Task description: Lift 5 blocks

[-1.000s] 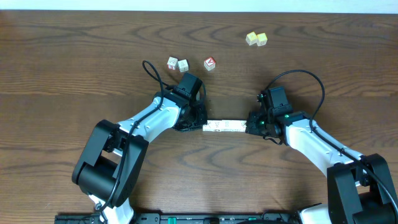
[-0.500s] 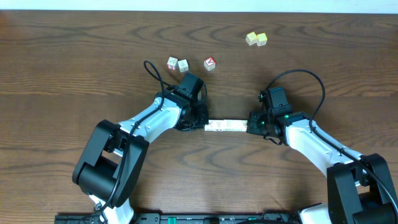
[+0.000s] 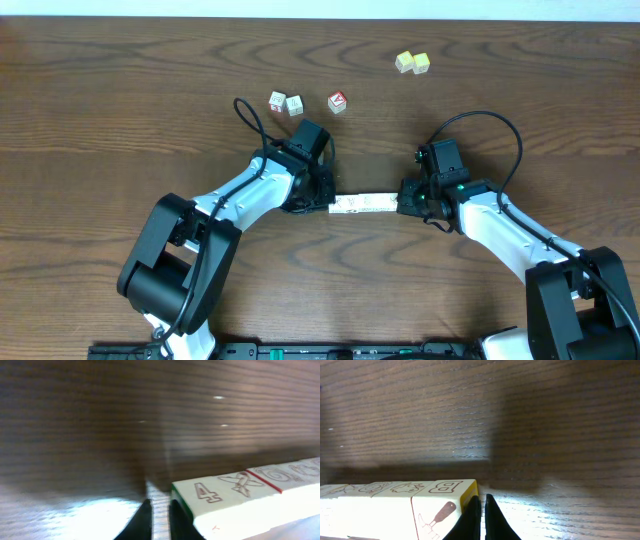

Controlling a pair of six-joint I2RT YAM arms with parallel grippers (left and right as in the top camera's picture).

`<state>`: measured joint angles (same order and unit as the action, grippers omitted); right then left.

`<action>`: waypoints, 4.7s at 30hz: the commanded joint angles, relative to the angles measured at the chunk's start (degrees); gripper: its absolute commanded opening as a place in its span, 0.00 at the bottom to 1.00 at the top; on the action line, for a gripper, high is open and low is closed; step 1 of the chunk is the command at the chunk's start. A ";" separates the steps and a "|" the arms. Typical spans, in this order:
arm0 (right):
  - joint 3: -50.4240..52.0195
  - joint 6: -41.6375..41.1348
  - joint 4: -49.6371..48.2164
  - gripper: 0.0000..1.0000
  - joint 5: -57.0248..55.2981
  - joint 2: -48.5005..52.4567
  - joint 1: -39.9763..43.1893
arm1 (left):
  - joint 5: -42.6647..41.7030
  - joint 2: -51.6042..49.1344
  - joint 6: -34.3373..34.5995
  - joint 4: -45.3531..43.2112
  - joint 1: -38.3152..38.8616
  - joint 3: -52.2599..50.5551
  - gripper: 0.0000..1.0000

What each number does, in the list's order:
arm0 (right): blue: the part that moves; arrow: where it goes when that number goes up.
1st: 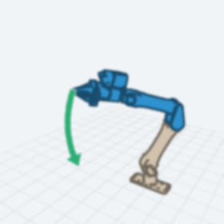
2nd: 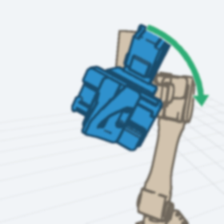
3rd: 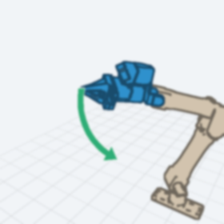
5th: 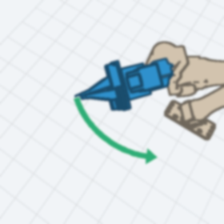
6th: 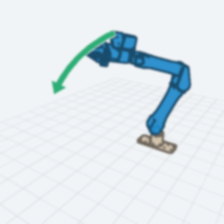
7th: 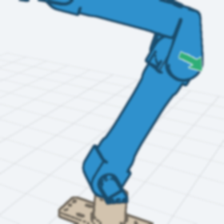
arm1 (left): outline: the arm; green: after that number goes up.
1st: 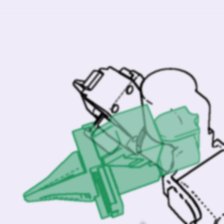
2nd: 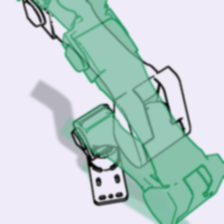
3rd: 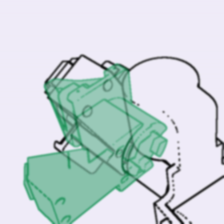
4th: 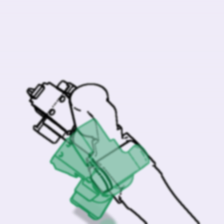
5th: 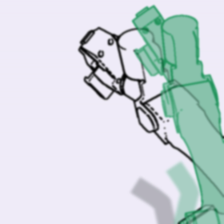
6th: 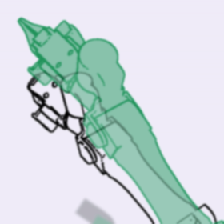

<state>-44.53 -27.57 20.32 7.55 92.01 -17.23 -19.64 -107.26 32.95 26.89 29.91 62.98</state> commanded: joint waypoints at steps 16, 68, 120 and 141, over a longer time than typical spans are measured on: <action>-5.42 1.11 7.50 0.18 -0.31 0.04 -1.81 | 2.84 1.86 0.13 1.97 -0.98 1.16 0.46; -23.17 -2.19 60.06 0.99 1.29 -35.36 -1.36 | 17.33 33.86 -0.07 29.62 -13.25 8.83 0.76; 36.83 26.36 -12.55 0.99 -0.63 -91.69 17.99 | 17.33 33.86 -0.07 29.64 -13.25 8.83 0.76; 44.24 24.85 -16.28 0.99 -2.99 -91.73 17.40 | 17.33 33.86 -0.07 29.62 -13.25 8.83 0.76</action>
<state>-0.40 -2.33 3.66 5.52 0.69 0.25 -3.01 -73.41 33.01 56.40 16.93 70.91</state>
